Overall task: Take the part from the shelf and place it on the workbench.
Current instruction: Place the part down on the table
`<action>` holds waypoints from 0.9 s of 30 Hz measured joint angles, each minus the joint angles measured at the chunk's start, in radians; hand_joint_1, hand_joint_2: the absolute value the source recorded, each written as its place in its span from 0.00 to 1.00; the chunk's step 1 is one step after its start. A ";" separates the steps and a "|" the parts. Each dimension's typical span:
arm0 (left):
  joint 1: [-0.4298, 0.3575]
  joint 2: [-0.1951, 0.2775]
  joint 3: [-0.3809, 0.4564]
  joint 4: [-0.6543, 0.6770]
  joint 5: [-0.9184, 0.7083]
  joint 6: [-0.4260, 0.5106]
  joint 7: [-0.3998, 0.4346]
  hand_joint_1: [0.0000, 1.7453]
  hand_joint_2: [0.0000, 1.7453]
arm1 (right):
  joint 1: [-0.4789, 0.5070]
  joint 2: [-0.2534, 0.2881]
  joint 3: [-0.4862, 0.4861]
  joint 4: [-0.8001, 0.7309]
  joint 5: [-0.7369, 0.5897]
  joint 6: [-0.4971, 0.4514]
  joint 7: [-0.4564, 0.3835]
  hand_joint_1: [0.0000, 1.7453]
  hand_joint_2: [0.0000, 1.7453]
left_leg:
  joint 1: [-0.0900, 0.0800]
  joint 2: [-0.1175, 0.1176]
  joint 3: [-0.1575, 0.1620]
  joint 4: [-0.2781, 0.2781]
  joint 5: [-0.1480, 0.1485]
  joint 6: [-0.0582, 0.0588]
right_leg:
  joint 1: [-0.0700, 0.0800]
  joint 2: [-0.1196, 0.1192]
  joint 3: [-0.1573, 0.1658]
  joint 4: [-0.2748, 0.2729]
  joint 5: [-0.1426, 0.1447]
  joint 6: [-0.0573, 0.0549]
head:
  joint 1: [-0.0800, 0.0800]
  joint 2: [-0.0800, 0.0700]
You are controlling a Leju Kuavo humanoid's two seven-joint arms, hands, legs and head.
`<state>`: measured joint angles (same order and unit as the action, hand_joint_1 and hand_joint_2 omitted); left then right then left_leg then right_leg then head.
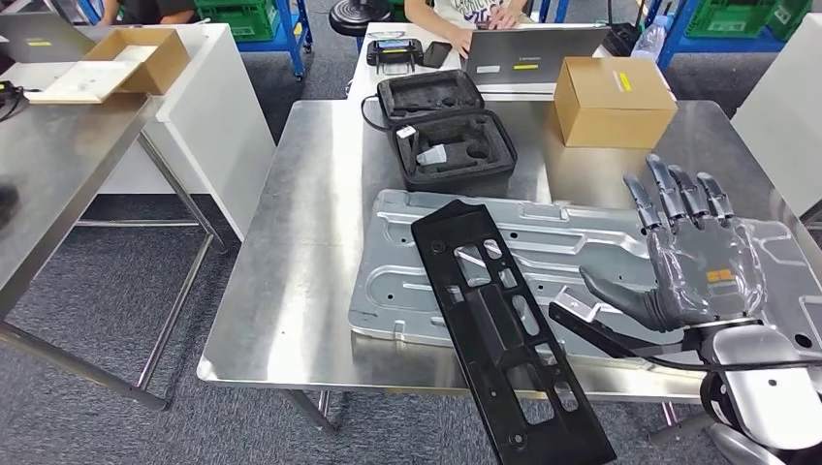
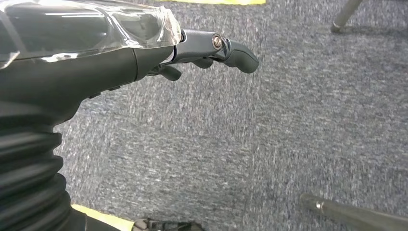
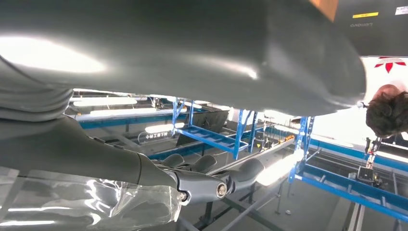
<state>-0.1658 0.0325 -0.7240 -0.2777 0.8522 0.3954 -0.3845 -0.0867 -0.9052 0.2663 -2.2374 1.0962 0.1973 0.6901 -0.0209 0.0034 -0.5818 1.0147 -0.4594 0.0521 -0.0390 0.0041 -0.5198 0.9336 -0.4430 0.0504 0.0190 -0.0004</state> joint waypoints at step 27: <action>0.000 0.000 0.000 0.000 -0.001 -0.007 0.001 0.00 1.00 | -0.001 0.004 0.000 -0.004 -0.001 0.011 0.000 0.00 0.00 | -0.013 0.002 0.029 -0.091 0.082 0.031 | 0.006 -0.001 0.032 -0.015 -0.013 0.023 | 0.001 0.000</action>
<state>-0.1657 0.0324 -0.7240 -0.2777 0.8511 0.3883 -0.3835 -0.0878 -0.9009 0.2660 -2.2416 1.0956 0.2088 0.6901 -0.0338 0.0052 -0.5525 0.9235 -0.3777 0.0826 -0.0331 0.0036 -0.4875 0.9183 -0.4559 0.0731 0.0203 -0.0004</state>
